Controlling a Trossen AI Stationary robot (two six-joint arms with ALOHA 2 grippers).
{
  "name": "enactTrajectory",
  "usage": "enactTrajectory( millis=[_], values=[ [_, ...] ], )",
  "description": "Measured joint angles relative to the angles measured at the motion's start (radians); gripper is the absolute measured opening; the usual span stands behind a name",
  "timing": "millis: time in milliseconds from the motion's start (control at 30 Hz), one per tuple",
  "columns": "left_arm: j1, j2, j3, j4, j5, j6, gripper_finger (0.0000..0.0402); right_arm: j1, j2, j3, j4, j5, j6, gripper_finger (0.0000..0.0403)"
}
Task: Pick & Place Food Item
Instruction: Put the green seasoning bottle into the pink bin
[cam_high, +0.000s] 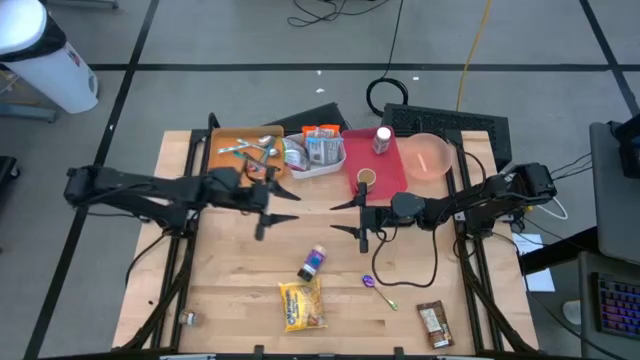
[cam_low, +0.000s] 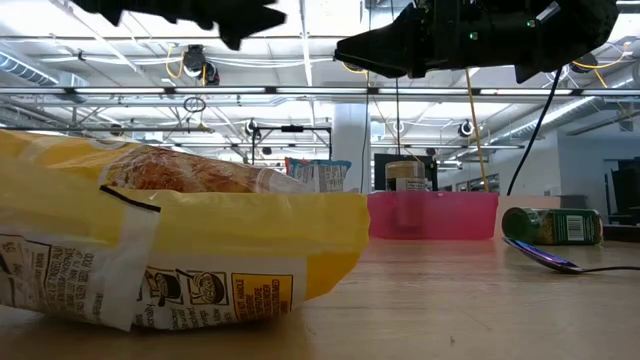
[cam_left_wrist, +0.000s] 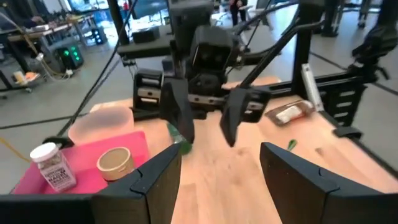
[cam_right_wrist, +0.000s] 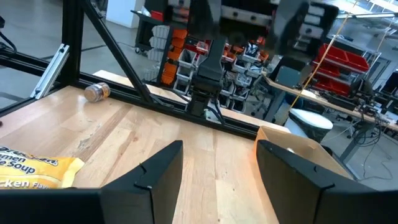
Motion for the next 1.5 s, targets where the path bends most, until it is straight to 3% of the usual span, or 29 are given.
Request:
enactTrajectory(
  millis=[233,367,633,767,1033,1333,1500],
  values=[
    [0.002,0.228,0.000,0.291,-0.052,0.002,0.0228,0.000,0.000,0.000,0.001,0.000,0.004,0.0196],
    [0.002,0.322,0.000,0.370,-0.055,0.006,0.0228,0.002,0.000,0.000,-0.009,0.000,0.014,0.0196],
    [0.000,0.325,0.000,0.331,-0.092,-0.051,0.0228,0.002,0.000,0.000,-0.096,0.000,0.156,0.0196],
    [-0.011,0.325,0.000,0.223,-0.092,-0.064,0.0228,0.002,0.000,0.000,-0.179,-0.001,0.261,0.0196],
    [-0.070,0.325,0.000,0.126,-0.095,-0.237,0.0228,0.026,0.010,-0.001,-0.304,-0.005,0.548,0.0196],
    [-0.260,0.333,0.000,0.046,-0.288,-0.254,0.0227,0.187,0.056,-0.014,-0.153,-0.022,0.571,0.0196],
    [-0.353,0.333,0.000,0.044,-0.311,-0.270,0.0228,0.300,0.057,-0.013,-0.085,0.064,0.572,0.0196]
  ],
)
